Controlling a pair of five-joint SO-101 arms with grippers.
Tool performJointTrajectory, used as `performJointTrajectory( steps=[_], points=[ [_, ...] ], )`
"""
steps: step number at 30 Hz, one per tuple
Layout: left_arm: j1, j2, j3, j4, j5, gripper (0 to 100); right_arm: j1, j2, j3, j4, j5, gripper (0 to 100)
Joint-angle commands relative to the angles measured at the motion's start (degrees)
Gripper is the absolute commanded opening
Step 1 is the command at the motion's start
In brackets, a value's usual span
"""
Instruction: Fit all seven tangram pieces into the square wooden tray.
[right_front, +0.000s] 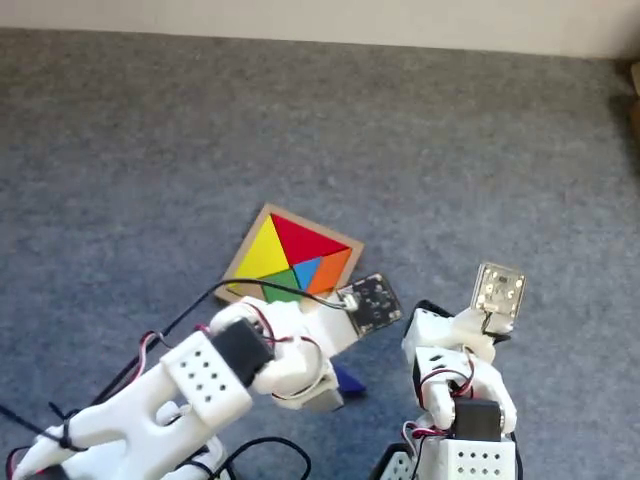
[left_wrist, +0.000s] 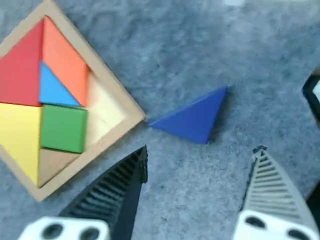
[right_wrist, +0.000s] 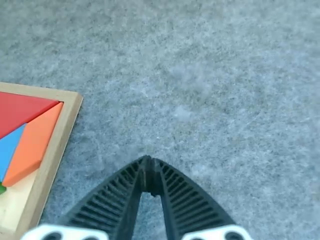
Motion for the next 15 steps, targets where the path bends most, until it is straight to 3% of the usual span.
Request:
performJointTrajectory(
  steps=[1,12,15],
  points=[
    [1.2,7.0,-2.9,-2.5,-1.8,32,0.7,-1.0,6.9,-1.6,0.7,0.9],
    [1.2,23.9,-7.3,-3.9,-27.1,27,0.7,-1.0,6.9,-1.6,0.8,0.9],
    [1.2,26.3,-6.9,-6.9,-30.8,27,0.7,-1.0,6.9,-1.6,0.8,0.9]
  ],
)
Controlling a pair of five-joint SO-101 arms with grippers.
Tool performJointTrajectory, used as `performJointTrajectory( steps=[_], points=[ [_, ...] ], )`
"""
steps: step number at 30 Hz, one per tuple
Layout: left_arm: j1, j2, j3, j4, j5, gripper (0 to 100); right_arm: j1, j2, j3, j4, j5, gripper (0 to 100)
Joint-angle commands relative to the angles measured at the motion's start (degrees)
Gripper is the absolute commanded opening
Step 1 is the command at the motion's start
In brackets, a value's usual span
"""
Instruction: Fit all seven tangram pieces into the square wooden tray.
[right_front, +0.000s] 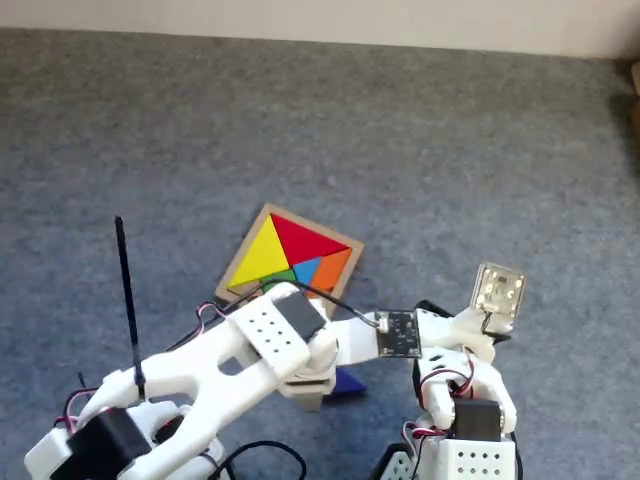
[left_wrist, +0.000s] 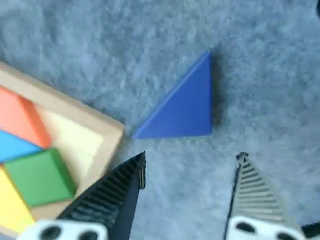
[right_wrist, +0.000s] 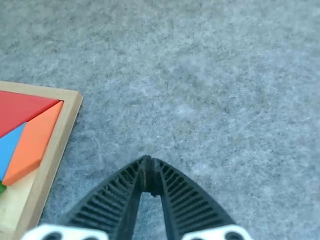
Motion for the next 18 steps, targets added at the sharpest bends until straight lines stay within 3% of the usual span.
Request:
performJointTrajectory(
  steps=[1,6,14,18],
  points=[
    [1.2,2.5,-1.7,-3.2,-4.7,27,1.0,-1.0,6.9,-1.6,0.8,0.9],
    [1.2,6.1,-2.2,-7.3,-4.6,27,4.2,-1.0,6.8,-1.7,0.6,0.9],
    [-0.8,6.1,-2.2,-7.5,-4.5,27,10.7,-1.0,7.2,-5.2,1.0,0.9],
    [-1.5,4.4,-2.2,-7.5,-4.5,27,12.6,-1.0,7.2,-5.2,6.2,0.9]
  ],
)
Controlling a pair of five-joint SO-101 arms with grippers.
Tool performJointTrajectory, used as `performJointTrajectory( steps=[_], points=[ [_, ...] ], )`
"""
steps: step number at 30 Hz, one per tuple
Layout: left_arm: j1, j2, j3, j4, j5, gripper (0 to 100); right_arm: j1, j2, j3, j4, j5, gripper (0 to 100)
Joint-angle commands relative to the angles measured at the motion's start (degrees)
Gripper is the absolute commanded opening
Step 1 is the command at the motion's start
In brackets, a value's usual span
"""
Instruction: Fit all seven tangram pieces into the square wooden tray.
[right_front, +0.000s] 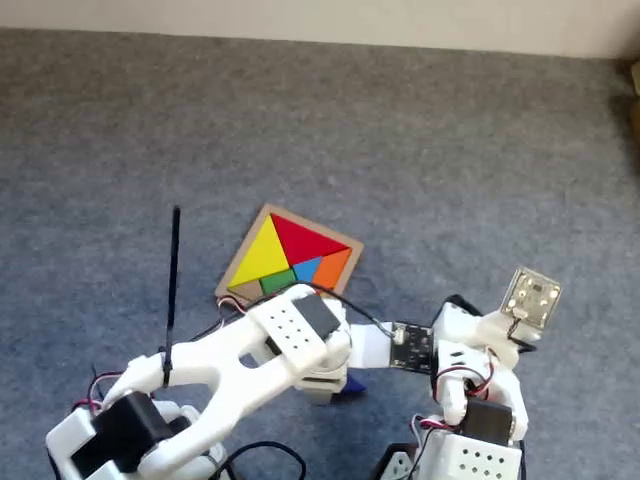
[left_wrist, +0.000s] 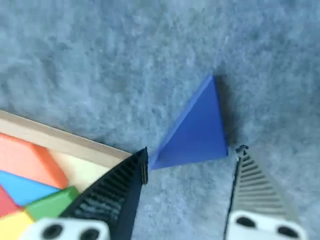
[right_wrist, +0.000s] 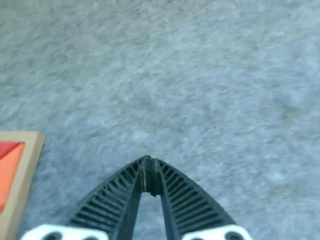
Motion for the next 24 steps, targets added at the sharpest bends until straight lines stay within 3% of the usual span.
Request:
performJointTrajectory(
  steps=[1,7,17,24],
  points=[
    [-1.9,-3.1,-0.6,-0.4,-0.5,27,2.8,-1.0,7.2,-1.9,6.0,0.9],
    [-1.4,-9.3,0.0,1.8,-0.5,27,6.0,-1.0,6.8,-2.0,6.5,0.9],
    [-1.4,-2.3,-1.3,1.7,-0.9,27,12.4,-1.0,7.3,-7.3,6.4,0.9],
    [-0.5,0.9,-2.1,0.4,-1.0,27,12.8,-1.0,7.3,-8.0,6.4,0.9]
  ],
)
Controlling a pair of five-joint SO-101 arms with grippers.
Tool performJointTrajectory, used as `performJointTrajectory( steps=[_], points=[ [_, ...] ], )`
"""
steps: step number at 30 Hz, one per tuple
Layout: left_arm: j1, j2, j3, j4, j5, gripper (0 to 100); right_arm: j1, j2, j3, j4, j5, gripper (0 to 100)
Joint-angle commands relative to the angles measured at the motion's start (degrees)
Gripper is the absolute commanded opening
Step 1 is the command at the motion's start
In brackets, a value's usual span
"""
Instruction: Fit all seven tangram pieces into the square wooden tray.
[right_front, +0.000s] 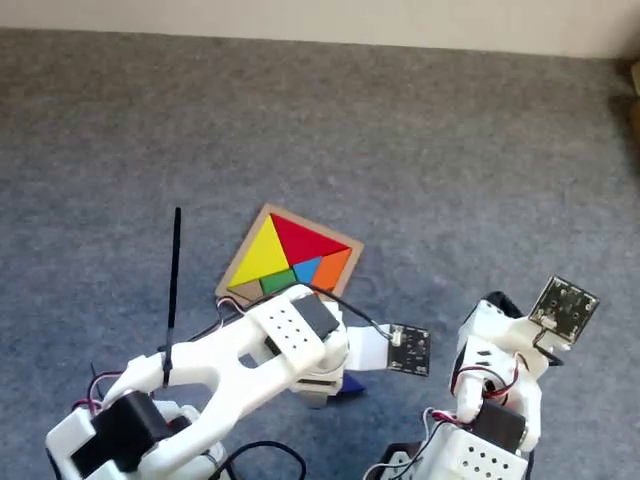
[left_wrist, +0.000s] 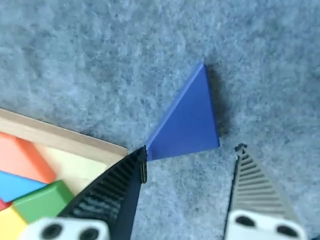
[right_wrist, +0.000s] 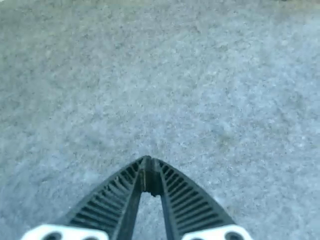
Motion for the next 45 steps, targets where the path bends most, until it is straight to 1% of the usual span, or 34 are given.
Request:
performJointTrajectory(
  steps=[1,5,9,14,17,22,26,37,41,45],
  points=[
    [0.0,1.5,-2.5,-1.1,-0.6,27,0.4,-1.0,7.3,-1.8,0.5,0.9],
    [1.6,4.5,-2.7,-1.1,-0.6,27,0.3,-1.0,7.3,-1.8,0.5,0.9],
    [1.5,6.2,-4.4,-0.8,-0.6,26,0.3,-1.0,7.3,-1.8,0.5,0.9],
    [1.8,6.4,-4.4,-0.8,-0.6,19,0.3,-1.0,7.3,-1.8,0.5,0.9],
    [1.8,6.4,-4.3,-0.8,-0.6,17,0.3,-1.0,7.3,-1.8,0.5,0.9],
    [1.4,5.8,-4.7,-0.2,-0.4,17,0.3,-0.9,7.3,-1.8,0.5,0.9],
    [0.0,5.8,-7.8,3.8,-0.3,17,0.2,-0.9,7.3,-1.8,0.5,0.9],
    [-0.1,5.8,-8.7,4.8,-0.2,17,0.2,-0.9,7.3,-1.8,0.5,0.9],
    [-0.2,5.8,-10.8,7.6,-0.1,17,0.2,-0.9,7.3,-1.8,0.5,0.9],
    [-0.2,5.8,-13.3,8.6,4.7,17,0.6,-0.9,7.3,-1.9,0.5,0.9]
  ],
)
